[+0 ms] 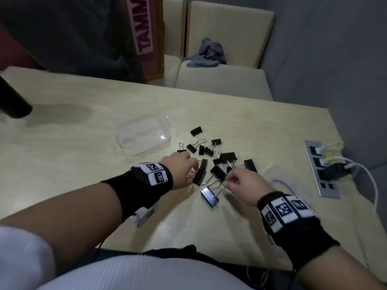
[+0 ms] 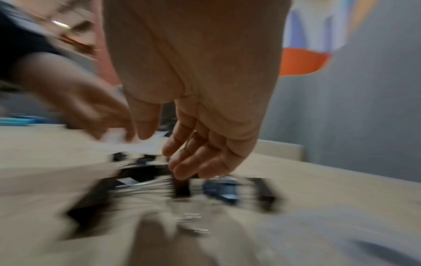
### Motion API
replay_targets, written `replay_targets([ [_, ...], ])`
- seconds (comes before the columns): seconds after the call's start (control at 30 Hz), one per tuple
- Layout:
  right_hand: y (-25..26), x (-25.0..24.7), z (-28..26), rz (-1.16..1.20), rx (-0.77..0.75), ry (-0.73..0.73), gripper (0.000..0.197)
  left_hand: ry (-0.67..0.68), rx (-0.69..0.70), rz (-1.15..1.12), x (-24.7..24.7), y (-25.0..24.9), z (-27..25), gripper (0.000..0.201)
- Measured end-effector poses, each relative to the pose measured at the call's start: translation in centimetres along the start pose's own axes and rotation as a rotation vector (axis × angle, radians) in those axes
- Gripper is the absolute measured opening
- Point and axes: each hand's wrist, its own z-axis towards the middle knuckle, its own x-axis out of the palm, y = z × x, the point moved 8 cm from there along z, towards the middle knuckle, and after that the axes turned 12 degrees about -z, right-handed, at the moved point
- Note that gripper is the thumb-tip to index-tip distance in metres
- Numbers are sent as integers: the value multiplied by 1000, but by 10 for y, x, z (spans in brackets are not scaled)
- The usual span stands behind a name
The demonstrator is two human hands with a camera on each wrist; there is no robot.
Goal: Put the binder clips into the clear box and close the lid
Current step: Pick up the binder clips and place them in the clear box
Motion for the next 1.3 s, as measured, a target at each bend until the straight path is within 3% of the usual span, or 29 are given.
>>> replay_targets([
  [0.17,51,49,12,-232,-122,62,42,-224,-40,122,-12,13,8,48],
  [0.27,50,65,11,-353,-101,18,41,-369,-251,53,-27,50,8,60],
  [0.37,45,62,12,-297,-63,-72,30,-379,-466,-54,-30,82,8,63],
  [0.6,14,16,17,-42,63,-279,36,-294,-323,-108,-15,54,19,59],
  [0.83,10,-28,30,204,42,-425,34,-117,-20,-199,10,8,16,38],
  [0.9,19,-33,36,223,4,-418,37,-148,18,-201,1,4,14,32],
  [1.07,50,-29,47,193,-133,-322,36,-445,-130,-170,-45,34,12,29],
  [1.2,76,-17,54,205,-207,-244,46,-334,-276,-52,-48,68,23,35],
  [1.3,90,-11,54,213,-277,-162,47,-247,-363,-101,-45,85,28,35],
])
